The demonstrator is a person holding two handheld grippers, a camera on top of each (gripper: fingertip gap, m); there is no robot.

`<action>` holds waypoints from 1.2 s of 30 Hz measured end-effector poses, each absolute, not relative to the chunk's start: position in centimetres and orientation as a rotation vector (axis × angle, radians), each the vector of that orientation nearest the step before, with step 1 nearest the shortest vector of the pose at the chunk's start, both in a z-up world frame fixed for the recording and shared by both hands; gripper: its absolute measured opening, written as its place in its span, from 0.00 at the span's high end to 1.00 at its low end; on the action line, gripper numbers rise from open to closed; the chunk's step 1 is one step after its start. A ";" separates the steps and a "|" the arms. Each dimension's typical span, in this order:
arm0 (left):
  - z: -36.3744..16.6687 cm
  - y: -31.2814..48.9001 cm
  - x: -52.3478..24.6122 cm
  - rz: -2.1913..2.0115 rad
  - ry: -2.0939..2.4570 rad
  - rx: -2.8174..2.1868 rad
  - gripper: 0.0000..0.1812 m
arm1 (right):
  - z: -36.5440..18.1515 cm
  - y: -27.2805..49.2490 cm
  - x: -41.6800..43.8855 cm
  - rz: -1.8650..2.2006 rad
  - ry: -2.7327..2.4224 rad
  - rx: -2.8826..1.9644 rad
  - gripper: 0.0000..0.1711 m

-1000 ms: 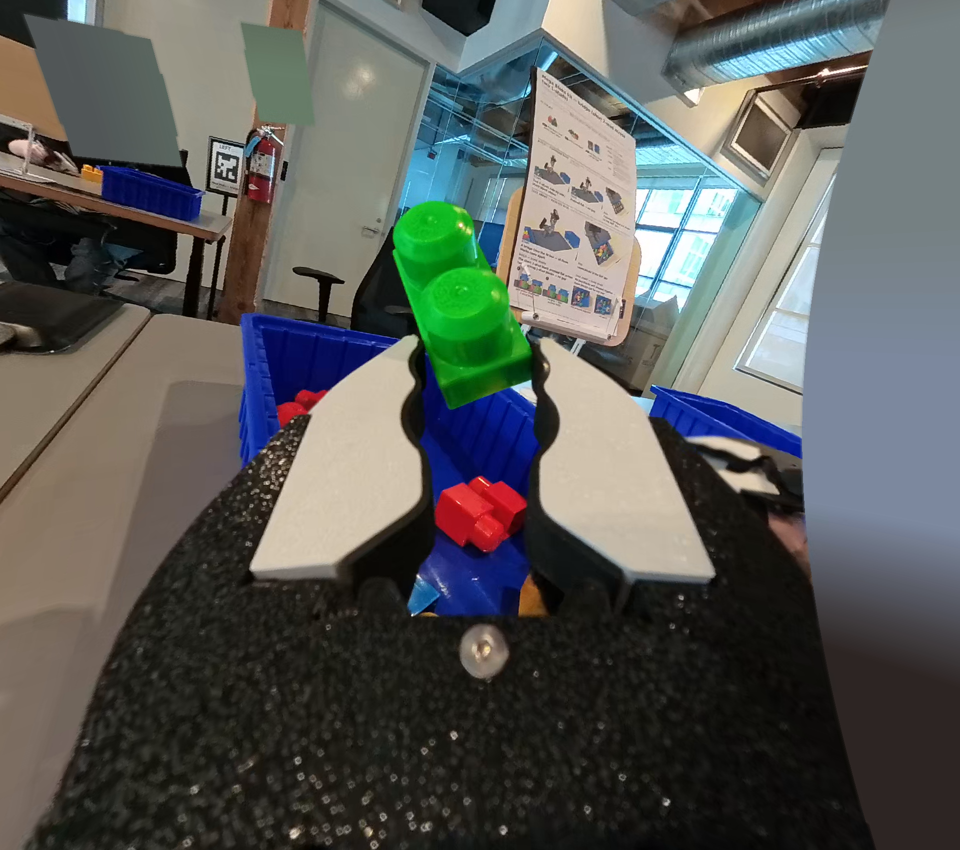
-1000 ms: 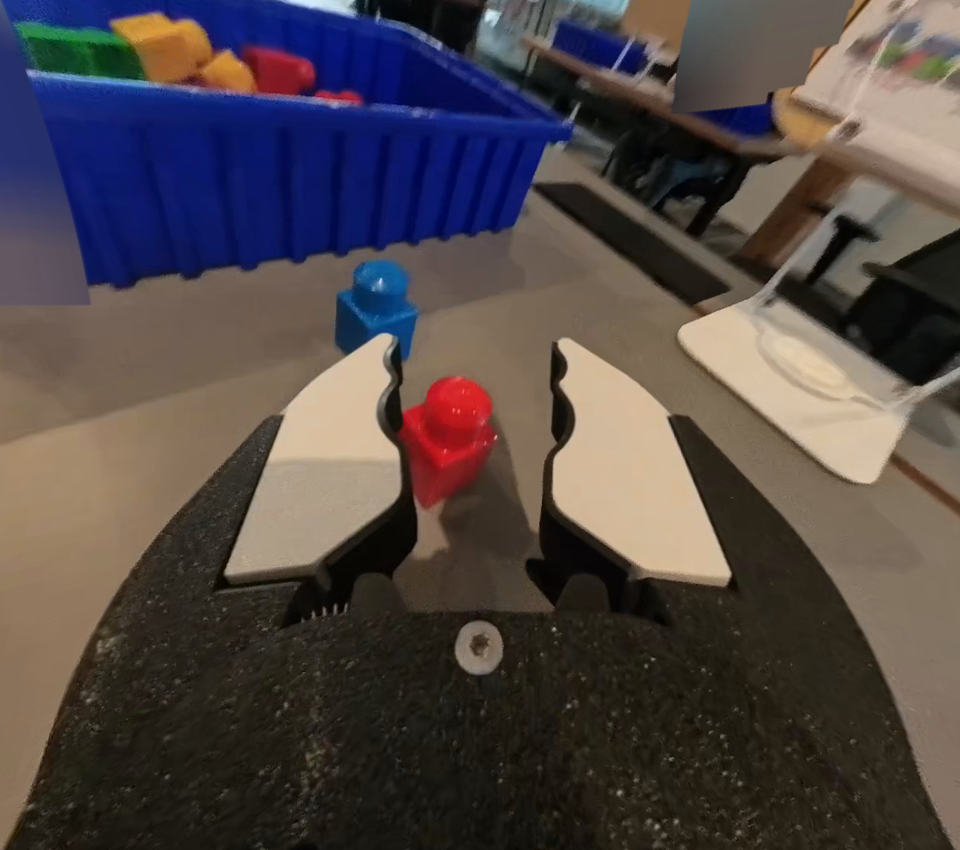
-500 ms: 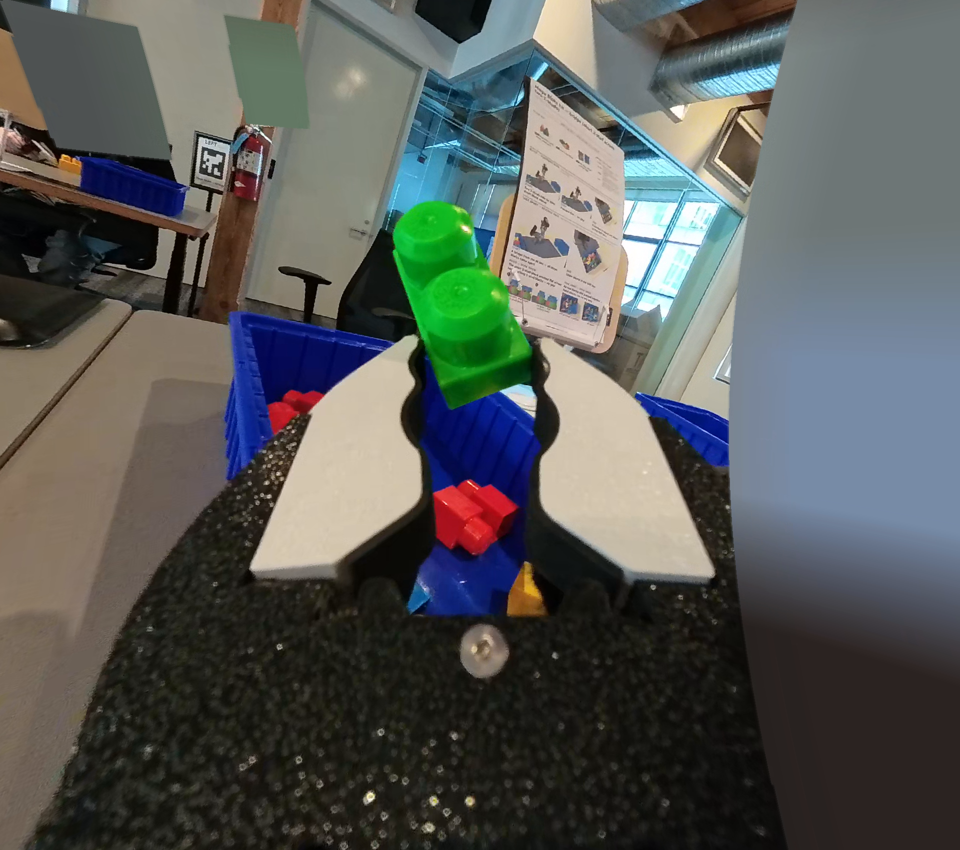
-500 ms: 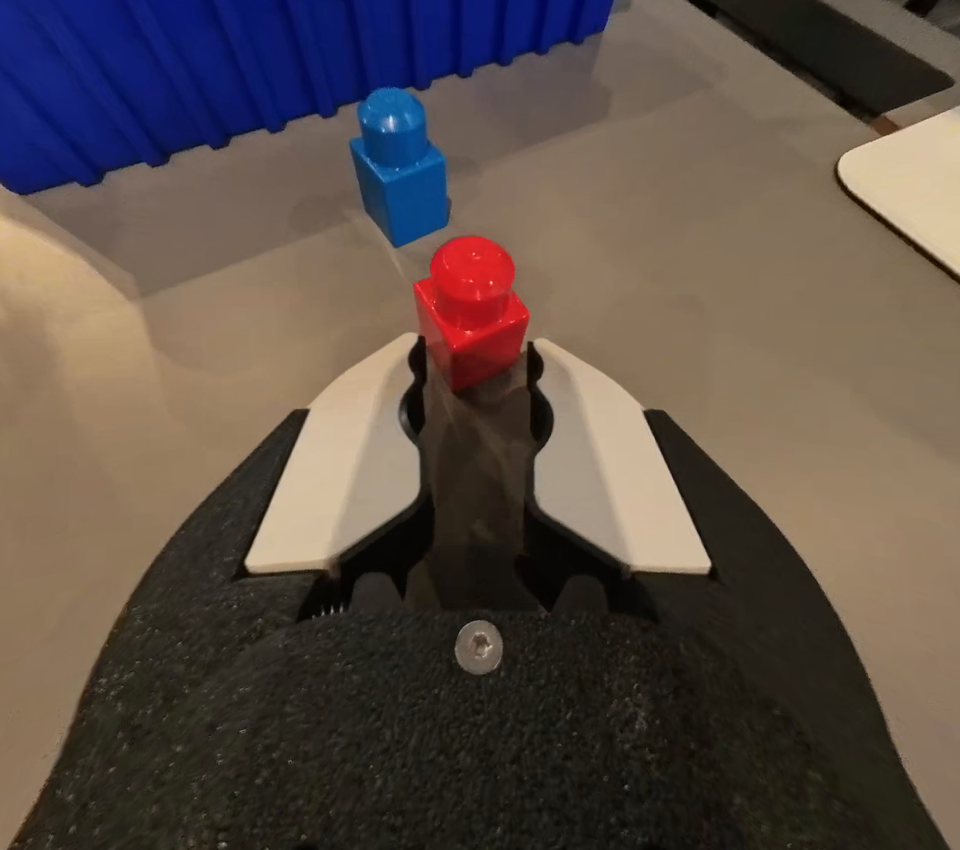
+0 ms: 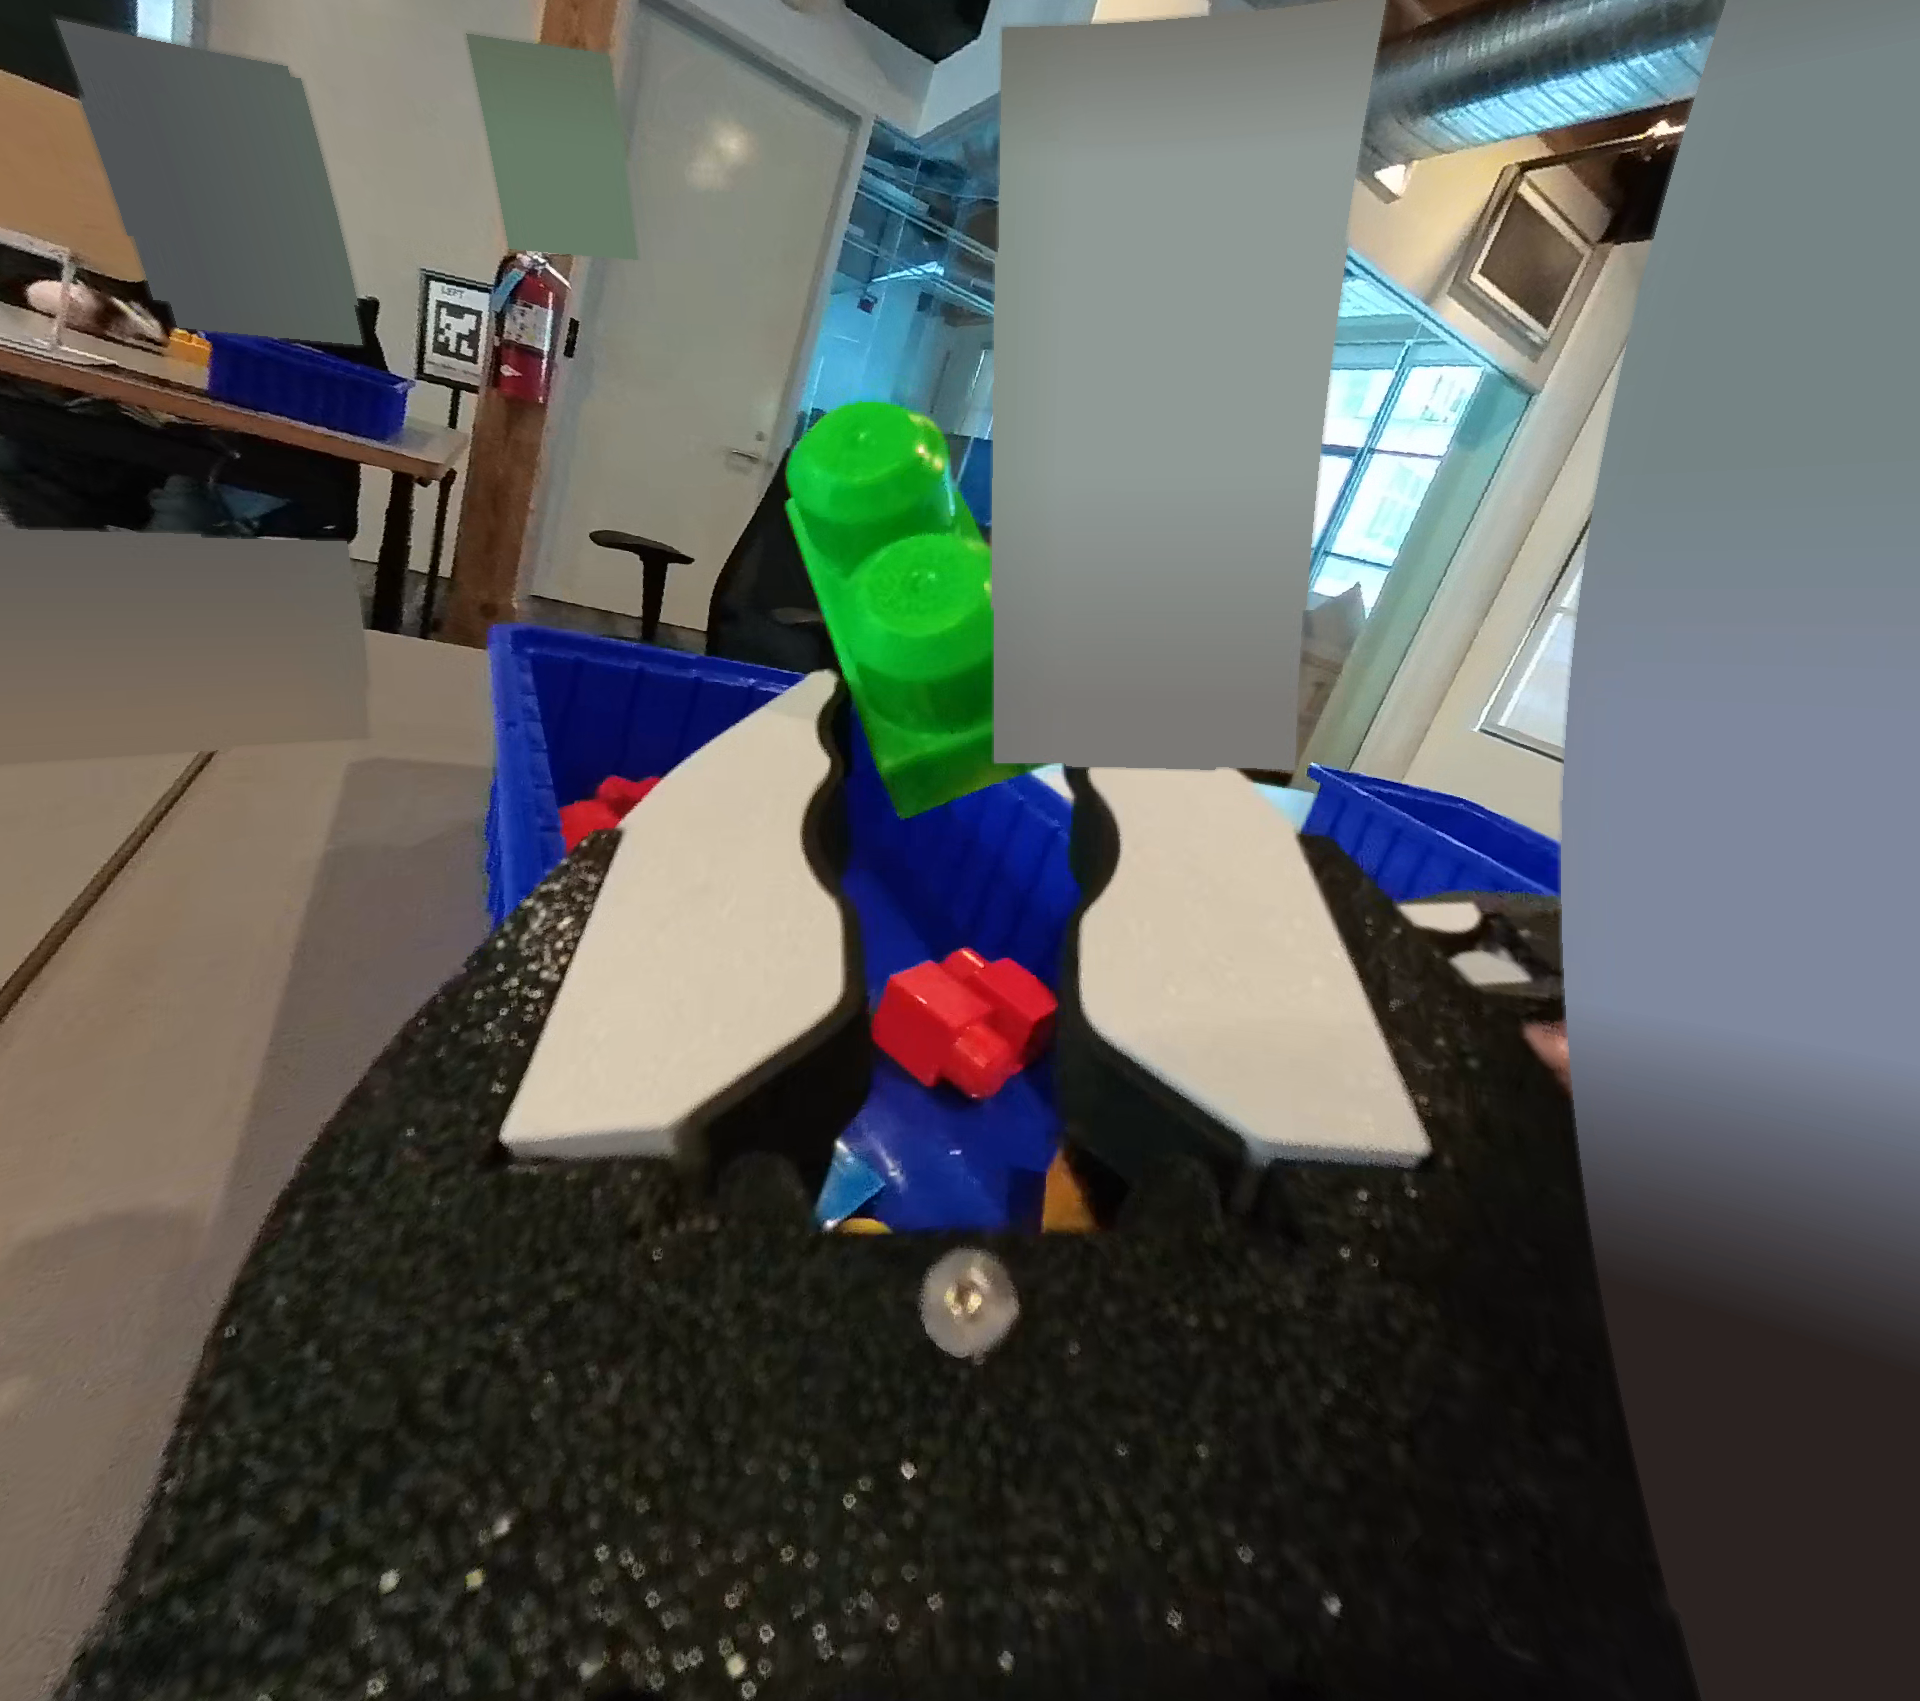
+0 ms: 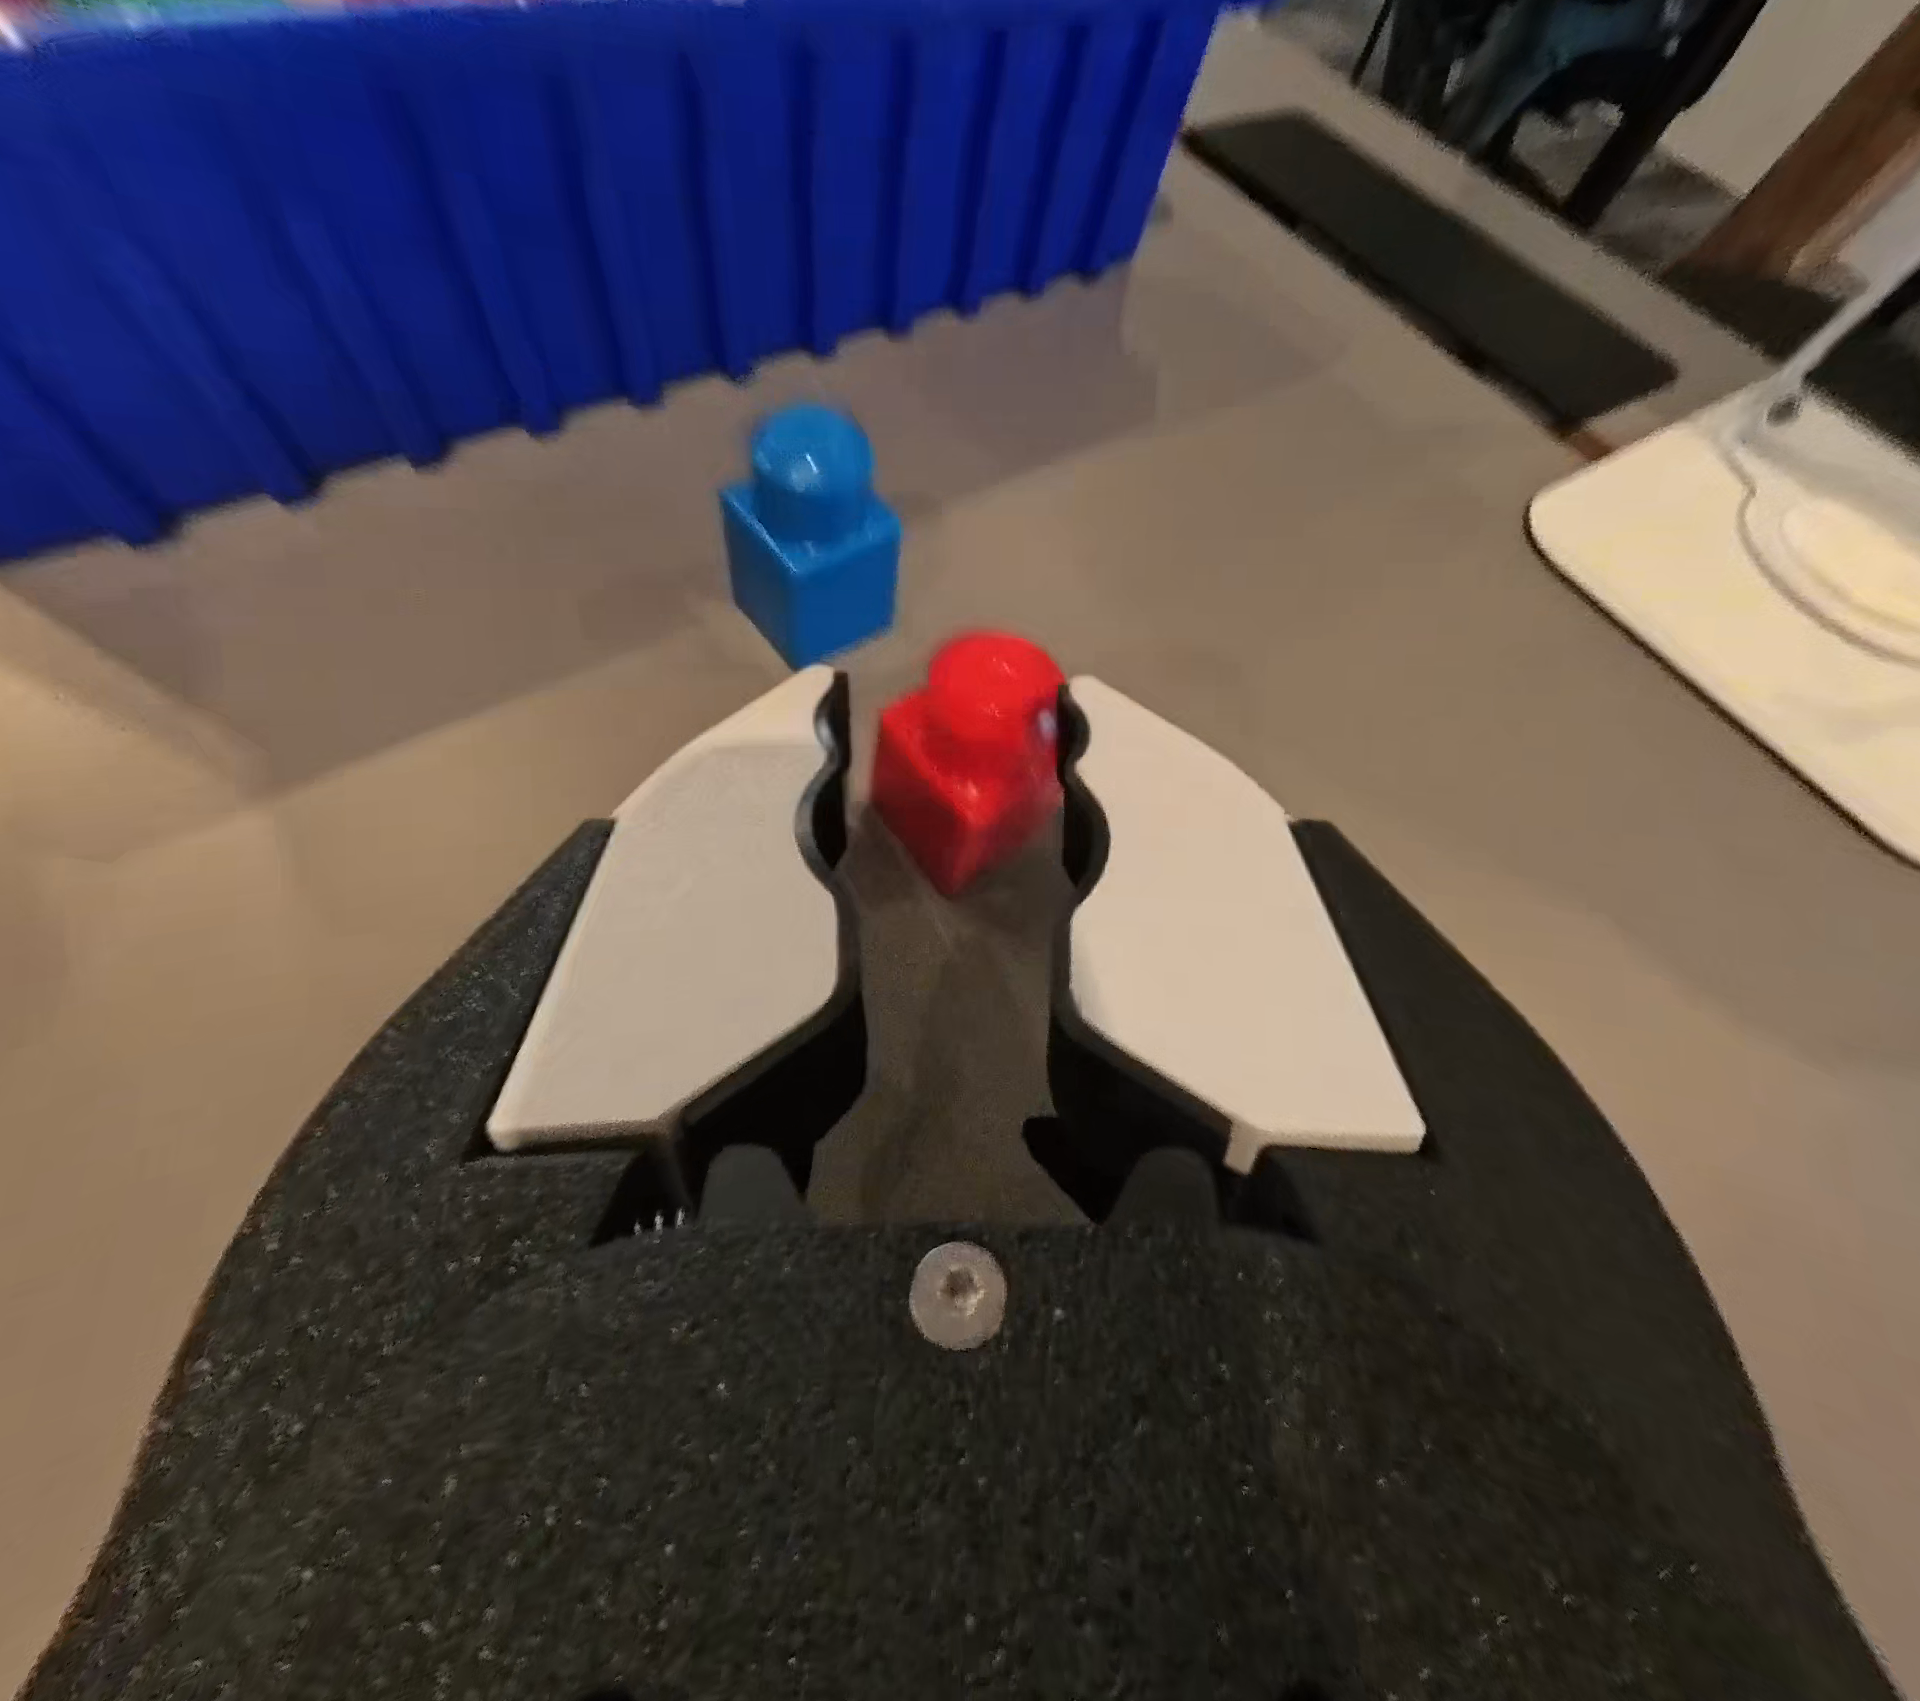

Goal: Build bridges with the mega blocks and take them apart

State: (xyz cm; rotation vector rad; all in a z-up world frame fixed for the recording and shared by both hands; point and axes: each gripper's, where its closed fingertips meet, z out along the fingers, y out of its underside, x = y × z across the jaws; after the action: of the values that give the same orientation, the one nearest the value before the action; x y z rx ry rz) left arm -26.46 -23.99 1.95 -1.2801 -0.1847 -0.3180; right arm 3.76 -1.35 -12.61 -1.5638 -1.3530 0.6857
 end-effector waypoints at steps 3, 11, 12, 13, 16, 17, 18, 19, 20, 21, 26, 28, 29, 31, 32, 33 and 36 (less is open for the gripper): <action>1.9 -23.9 -26.4 -0.299 -0.179 -1.287 0.79 | -11.1 -2.9 1.2 0.692 -1.329 -1.489 0.73; 1.9 -23.9 -26.4 -0.294 -0.177 -1.290 0.79 | -12.5 -3.5 -3.4 0.607 -1.365 -1.631 0.69; 1.9 -23.9 -26.4 -0.293 -0.177 -1.291 0.79 | -12.6 -3.4 -3.6 0.610 -1.356 -1.653 0.69; 1.9 -23.9 -26.4 -0.291 -0.176 -1.292 0.79 | -12.7 -3.2 -3.8 0.604 -1.345 -1.677 0.69; 1.9 -23.8 -26.4 -0.290 -0.174 -1.293 0.79 | -13.1 -2.7 -3.9 0.540 -1.340 -1.734 0.71; 1.9 -23.9 -26.4 -0.291 -0.174 -1.292 0.79 | -13.3 -2.7 -3.8 0.521 -1.348 -1.747 0.76; 1.9 -23.9 -26.4 -0.293 -0.174 -1.292 0.79 | -13.5 -2.8 -3.9 0.512 -1.362 -1.749 0.82; 1.9 -23.9 -26.4 -0.294 -0.174 -1.291 0.79 | -13.5 -2.9 -3.9 0.495 -1.369 -1.740 0.84; 1.9 -23.9 -26.4 -0.296 -0.174 -1.291 0.79 | -13.5 -2.9 -3.7 0.464 -1.375 -1.736 0.84; 1.9 -23.9 -26.4 -0.297 -0.175 -1.291 0.79 | -13.4 -2.8 -3.6 0.428 -1.380 -1.727 0.84; 1.9 -23.9 -26.4 -0.300 -0.175 -1.290 0.79 | -13.1 -2.1 -2.3 0.256 -1.375 -1.708 0.84; 1.9 -23.9 -26.4 -0.299 -0.175 -1.290 0.79 | -13.2 -2.1 -1.9 0.244 -1.376 -1.717 0.84; 1.9 -23.9 -26.4 -0.299 -0.175 -1.290 0.79 | -13.2 -2.1 -1.8 0.247 -1.372 -1.724 0.84; 1.9 -23.9 -26.5 -0.298 -0.174 -1.290 0.79 | -13.2 -2.1 -1.5 0.259 -1.367 -1.727 0.84; 1.9 -23.8 -26.5 -0.298 -0.174 -1.291 0.79 | -13.2 -2.1 -1.4 0.268 -1.361 -1.725 0.85; 1.9 -23.8 -26.5 -0.298 -0.174 -1.291 0.79 | -13.2 -2.1 -1.3 0.281 -1.355 -1.718 0.84; 1.9 -23.8 -26.5 -0.300 -0.174 -1.291 0.79 | -11.7 -2.0 -1.0 0.306 -1.297 -1.639 0.77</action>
State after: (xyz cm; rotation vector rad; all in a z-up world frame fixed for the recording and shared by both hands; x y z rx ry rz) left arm -26.45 -23.84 1.86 -1.2915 -0.1736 -0.2999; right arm -1.02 -1.99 -11.66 -1.6387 -1.2967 0.3063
